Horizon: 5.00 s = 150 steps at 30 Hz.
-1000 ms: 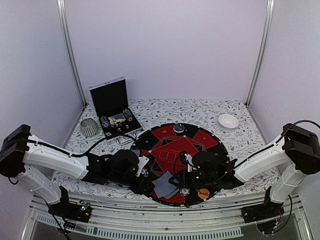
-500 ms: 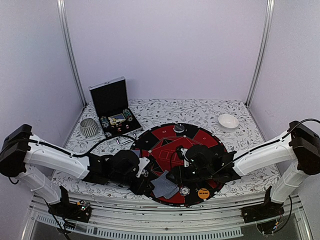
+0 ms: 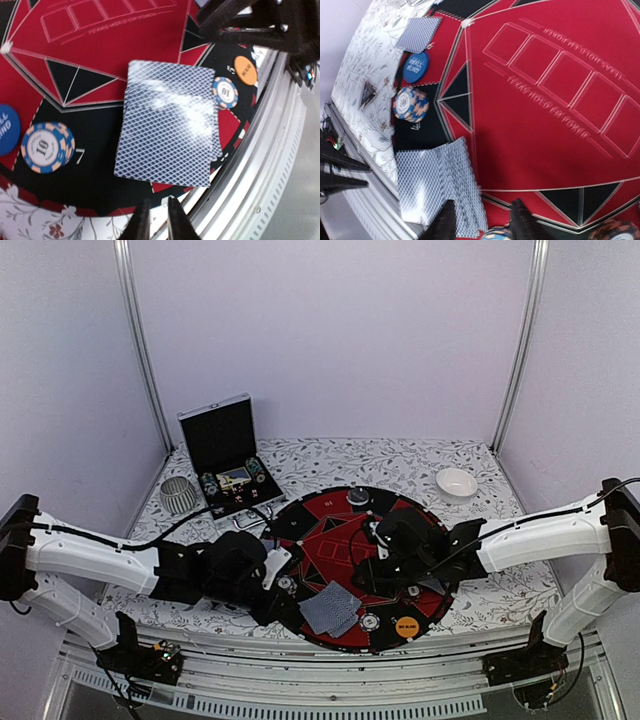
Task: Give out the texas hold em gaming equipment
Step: Place the poker card in the face-down deck piles, then adjust the face-down deck piles at position six, then pick up the face-down deck piles from position 6.
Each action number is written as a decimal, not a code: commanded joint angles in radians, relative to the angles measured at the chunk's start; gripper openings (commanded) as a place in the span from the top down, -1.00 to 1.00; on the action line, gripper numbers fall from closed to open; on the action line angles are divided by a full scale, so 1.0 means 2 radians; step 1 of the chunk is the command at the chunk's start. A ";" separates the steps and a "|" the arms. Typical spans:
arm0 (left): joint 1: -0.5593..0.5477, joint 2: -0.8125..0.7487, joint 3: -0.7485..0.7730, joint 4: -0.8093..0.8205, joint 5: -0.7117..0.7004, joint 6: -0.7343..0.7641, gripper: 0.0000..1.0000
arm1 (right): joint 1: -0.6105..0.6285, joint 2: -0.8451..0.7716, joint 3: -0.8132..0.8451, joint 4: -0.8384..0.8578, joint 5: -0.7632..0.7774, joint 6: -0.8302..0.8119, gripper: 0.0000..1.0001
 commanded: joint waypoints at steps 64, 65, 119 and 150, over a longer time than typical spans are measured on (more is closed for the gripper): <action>-0.024 0.068 0.022 0.043 0.062 0.040 0.80 | 0.002 0.049 0.074 -0.075 -0.006 -0.072 0.34; -0.023 0.052 0.021 0.039 0.062 0.042 0.74 | 0.004 0.042 0.072 -0.074 -0.005 -0.076 0.21; 0.129 -0.164 -0.023 -0.083 0.006 0.032 -0.38 | 0.110 0.255 0.260 -0.289 0.070 -0.169 -0.55; 0.126 -0.148 -0.071 0.016 0.093 -0.024 -0.24 | 0.113 0.195 0.242 -0.220 0.069 -0.203 0.20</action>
